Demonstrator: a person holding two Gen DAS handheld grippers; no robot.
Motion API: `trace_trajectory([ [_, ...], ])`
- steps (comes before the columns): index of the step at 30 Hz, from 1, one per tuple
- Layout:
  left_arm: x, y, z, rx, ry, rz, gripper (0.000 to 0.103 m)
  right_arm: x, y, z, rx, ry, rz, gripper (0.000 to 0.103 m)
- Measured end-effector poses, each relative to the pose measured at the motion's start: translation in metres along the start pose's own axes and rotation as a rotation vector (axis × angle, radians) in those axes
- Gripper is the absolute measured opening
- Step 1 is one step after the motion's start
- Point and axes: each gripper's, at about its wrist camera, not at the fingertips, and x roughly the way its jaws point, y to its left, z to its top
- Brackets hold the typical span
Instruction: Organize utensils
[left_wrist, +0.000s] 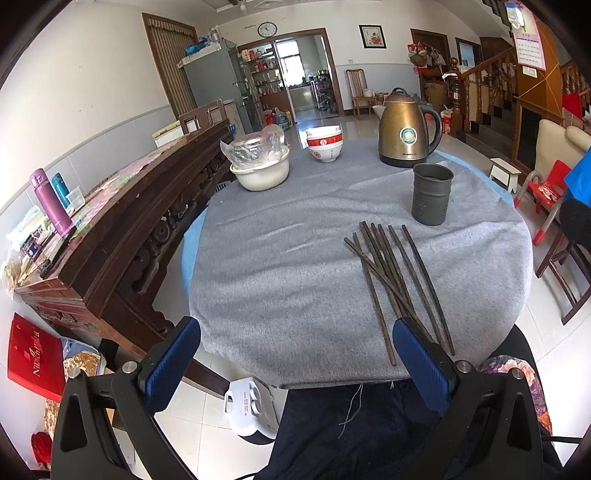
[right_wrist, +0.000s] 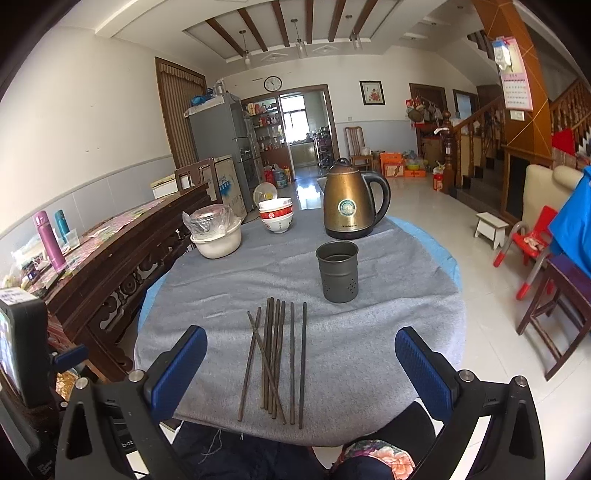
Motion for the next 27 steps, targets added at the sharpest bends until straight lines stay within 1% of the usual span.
trace_trajectory([
  [2, 0.012, 0.006, 0.004, -0.017, 0.029, -0.010, 0.103, 0.010, -0.002, 0.004, 0.006, 0.015, 0.024, 0.101],
  [4, 0.032, 0.016, 0.009, -0.051, 0.076, -0.028, 0.103, 0.028, -0.006, 0.007, -0.001, 0.041, 0.042, 0.091],
  [5, 0.043, 0.021, 0.011, -0.069, 0.103, -0.040, 0.103, 0.037, -0.007, 0.008, -0.005, 0.055, 0.044, 0.081],
  [6, 0.052, 0.025, 0.013, -0.085, 0.127, -0.053, 0.103, 0.053, -0.011, 0.009, -0.003, 0.086, 0.054, 0.071],
  [7, 0.070, 0.032, 0.017, -0.117, 0.176, -0.079, 0.103, 0.065, -0.013, 0.009, 0.005, 0.111, 0.066, 0.066],
  [8, 0.082, 0.037, 0.020, -0.139, 0.206, -0.101, 0.103, 0.084, -0.018, 0.009, 0.022, 0.153, 0.091, 0.061],
  [9, 0.092, 0.039, 0.023, -0.157, 0.229, -0.123, 0.103, 0.103, -0.022, 0.010, 0.035, 0.198, 0.114, 0.059],
  [10, 0.102, 0.041, 0.026, -0.172, 0.250, -0.145, 0.103, 0.125, -0.025, 0.010, 0.045, 0.248, 0.135, 0.052],
  [11, 0.114, 0.042, 0.031, -0.185, 0.275, -0.167, 0.103, 0.140, -0.026, 0.009, 0.054, 0.280, 0.149, 0.043],
  [12, 0.126, 0.042, 0.035, -0.198, 0.301, -0.189, 0.101, 0.161, -0.028, 0.008, 0.071, 0.324, 0.168, 0.039],
  [14, 0.150, 0.038, 0.044, -0.216, 0.348, -0.232, 0.098, 0.197, -0.030, 0.007, 0.084, 0.381, 0.185, 0.039],
  [15, 0.164, 0.035, 0.048, -0.230, 0.382, -0.249, 0.090, 0.207, -0.031, 0.006, 0.084, 0.392, 0.187, 0.039],
  [16, 0.175, 0.034, 0.052, -0.245, 0.406, -0.266, 0.082, 0.225, -0.030, 0.005, 0.083, 0.413, 0.188, 0.039],
  [17, 0.190, 0.029, 0.057, -0.258, 0.433, -0.298, 0.080, 0.237, -0.031, 0.005, 0.088, 0.430, 0.185, 0.039],
  [18, 0.200, 0.025, 0.061, -0.262, 0.453, -0.315, 0.078, 0.247, -0.032, 0.004, 0.094, 0.441, 0.183, 0.038],
  [19, 0.215, 0.020, 0.065, -0.274, 0.484, -0.327, 0.073, 0.259, -0.034, 0.004, 0.105, 0.456, 0.181, 0.036],
  [20, 0.224, 0.018, 0.069, -0.286, 0.501, -0.336, 0.070, 0.272, -0.036, 0.004, 0.121, 0.475, 0.181, 0.033],
  [22, 0.243, 0.013, 0.075, -0.311, 0.532, -0.363, 0.066, 0.290, -0.039, 0.005, 0.134, 0.500, 0.179, 0.029],
  [23, 0.255, 0.011, 0.078, -0.327, 0.554, -0.363, 0.064, 0.300, -0.039, 0.006, 0.130, 0.511, 0.171, 0.027],
  [24, 0.261, 0.010, 0.079, -0.335, 0.568, -0.362, 0.060, 0.307, -0.040, 0.006, 0.129, 0.522, 0.165, 0.025],
  [25, 0.268, 0.008, 0.079, -0.348, 0.585, -0.370, 0.058, 0.313, -0.040, 0.007, 0.134, 0.532, 0.166, 0.025],
  [26, 0.274, 0.006, 0.080, -0.361, 0.602, -0.384, 0.058, 0.317, -0.040, 0.007, 0.137, 0.547, 0.169, 0.024],
  [27, 0.278, 0.004, 0.081, -0.368, 0.609, -0.388, 0.058, 0.322, -0.040, 0.007, 0.130, 0.552, 0.153, 0.024],
])
